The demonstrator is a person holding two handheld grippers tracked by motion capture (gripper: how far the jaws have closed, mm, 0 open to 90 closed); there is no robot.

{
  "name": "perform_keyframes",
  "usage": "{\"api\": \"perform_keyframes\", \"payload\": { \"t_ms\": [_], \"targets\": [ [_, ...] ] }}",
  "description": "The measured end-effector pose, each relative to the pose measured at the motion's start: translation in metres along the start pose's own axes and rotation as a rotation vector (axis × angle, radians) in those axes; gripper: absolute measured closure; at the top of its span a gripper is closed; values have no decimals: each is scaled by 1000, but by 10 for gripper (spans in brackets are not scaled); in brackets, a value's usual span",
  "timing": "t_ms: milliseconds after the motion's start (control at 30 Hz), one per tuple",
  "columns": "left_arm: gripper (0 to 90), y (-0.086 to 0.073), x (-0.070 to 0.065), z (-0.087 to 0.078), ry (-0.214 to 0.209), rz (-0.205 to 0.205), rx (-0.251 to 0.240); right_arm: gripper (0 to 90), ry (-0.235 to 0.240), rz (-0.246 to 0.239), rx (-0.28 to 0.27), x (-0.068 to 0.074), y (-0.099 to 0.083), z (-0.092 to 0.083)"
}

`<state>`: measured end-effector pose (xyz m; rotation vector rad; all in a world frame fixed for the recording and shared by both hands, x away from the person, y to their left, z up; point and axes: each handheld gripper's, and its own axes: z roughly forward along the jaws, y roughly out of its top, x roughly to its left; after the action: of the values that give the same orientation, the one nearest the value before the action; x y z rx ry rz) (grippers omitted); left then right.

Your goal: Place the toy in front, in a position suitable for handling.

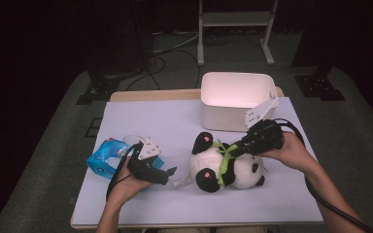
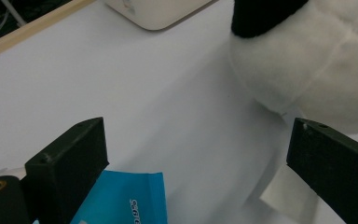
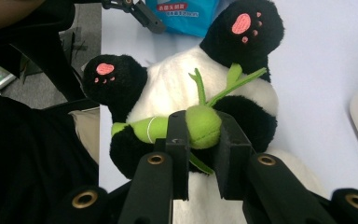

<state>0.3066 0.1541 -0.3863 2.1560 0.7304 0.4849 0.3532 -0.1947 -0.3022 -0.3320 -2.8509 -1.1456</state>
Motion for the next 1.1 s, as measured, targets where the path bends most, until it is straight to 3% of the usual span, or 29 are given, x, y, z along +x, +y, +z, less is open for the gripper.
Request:
{"api": "perform_keyframes", "payload": {
  "t_ms": [400,633,833,933,1100],
  "targets": [
    [41,-1,-1,2,-4,-3,6,750,45,31,-14,-7,3,36],
    [41,-2,0,3,-6,-1,14,641,29,63,-35,-11,-9,31],
    [42,-2,-1,6,-25,14,23,561,2,90,-46,-18,-30,21],
    [42,-2,-2,7,-31,10,27,545,-2,88,-53,-19,-39,19],
    [42,0,-5,8,-57,41,38,527,-27,66,-79,-20,-50,13]
  ]
}}
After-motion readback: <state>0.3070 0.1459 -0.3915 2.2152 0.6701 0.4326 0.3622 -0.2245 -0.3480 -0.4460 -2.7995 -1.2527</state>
